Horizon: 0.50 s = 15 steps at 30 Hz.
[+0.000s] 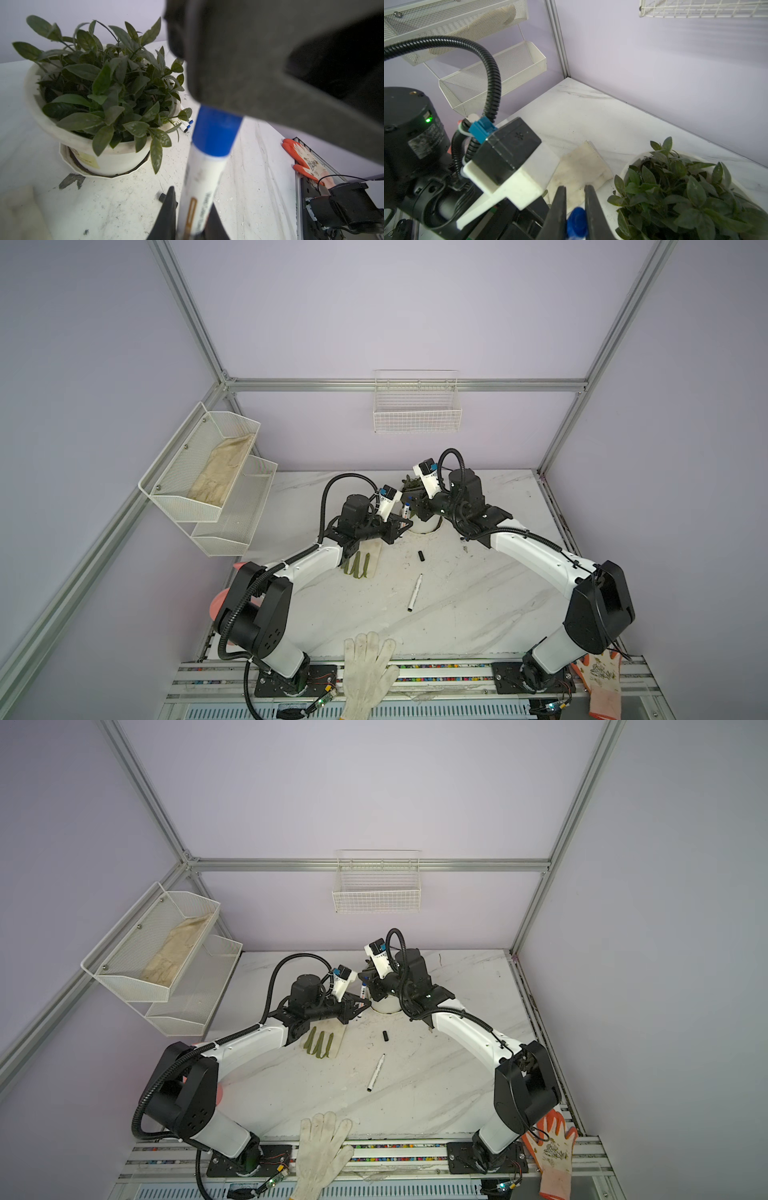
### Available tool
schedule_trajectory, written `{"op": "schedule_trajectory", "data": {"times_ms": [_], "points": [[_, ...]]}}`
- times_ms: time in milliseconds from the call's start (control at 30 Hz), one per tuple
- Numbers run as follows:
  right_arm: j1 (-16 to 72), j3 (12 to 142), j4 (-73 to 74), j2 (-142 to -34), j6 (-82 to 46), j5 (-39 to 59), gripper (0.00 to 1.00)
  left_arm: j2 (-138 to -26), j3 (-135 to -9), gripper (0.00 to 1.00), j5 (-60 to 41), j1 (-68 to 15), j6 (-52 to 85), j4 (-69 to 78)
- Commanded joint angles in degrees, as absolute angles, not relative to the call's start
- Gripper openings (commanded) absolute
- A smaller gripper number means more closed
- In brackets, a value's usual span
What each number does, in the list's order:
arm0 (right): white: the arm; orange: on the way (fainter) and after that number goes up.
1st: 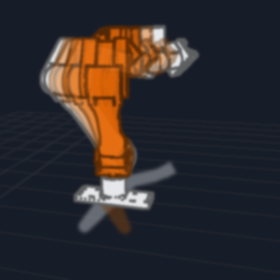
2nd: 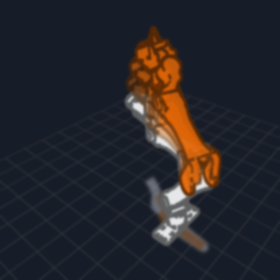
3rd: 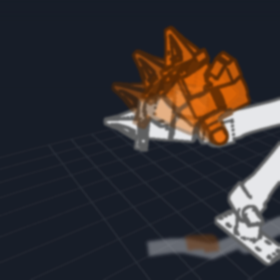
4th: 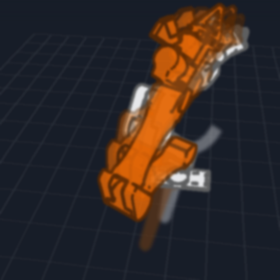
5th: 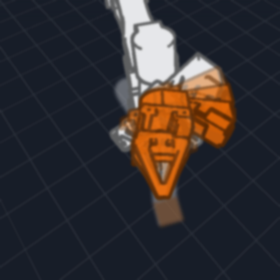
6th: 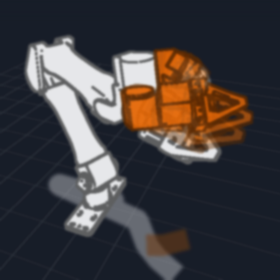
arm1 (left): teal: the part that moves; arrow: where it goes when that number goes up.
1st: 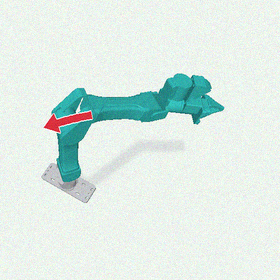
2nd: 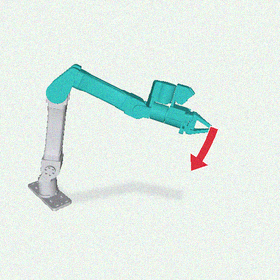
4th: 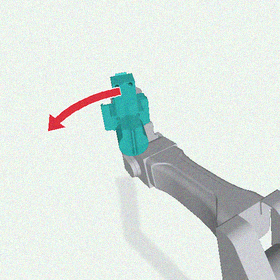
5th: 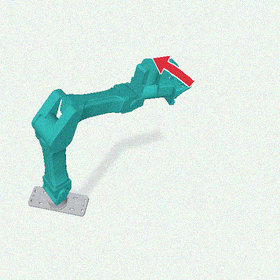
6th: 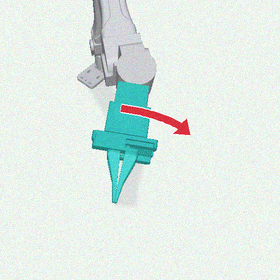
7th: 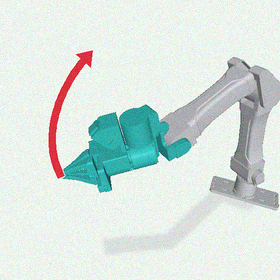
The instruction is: Insert the pens into the pen caps
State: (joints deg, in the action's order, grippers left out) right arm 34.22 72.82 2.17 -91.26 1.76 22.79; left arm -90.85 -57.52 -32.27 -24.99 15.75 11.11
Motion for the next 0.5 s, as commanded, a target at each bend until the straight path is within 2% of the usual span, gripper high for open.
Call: {"op": "schedule_trajectory", "data": {"times_ms": [0, 200, 467], "points": [[34.4, 65.1, -31.8, -89.3, 5.0, 36.2, 0.00, -87.6, -83.5, 0.00, -2.5, -9.5, 36.8, 34.2], [32.5, 64.5, -30.3, -88.4, 3.7, 39.3, 0.00, -85.7, -80.2, 0.00, -0.4, -8.5, 36.8, 33.7], [38.8, 65.8, -34.7, -91.8, 7.6, 31.8, 0.00, -86.8, -81.9, 0.00, 0.4, -8.4, 34.5, 30.0]]}}
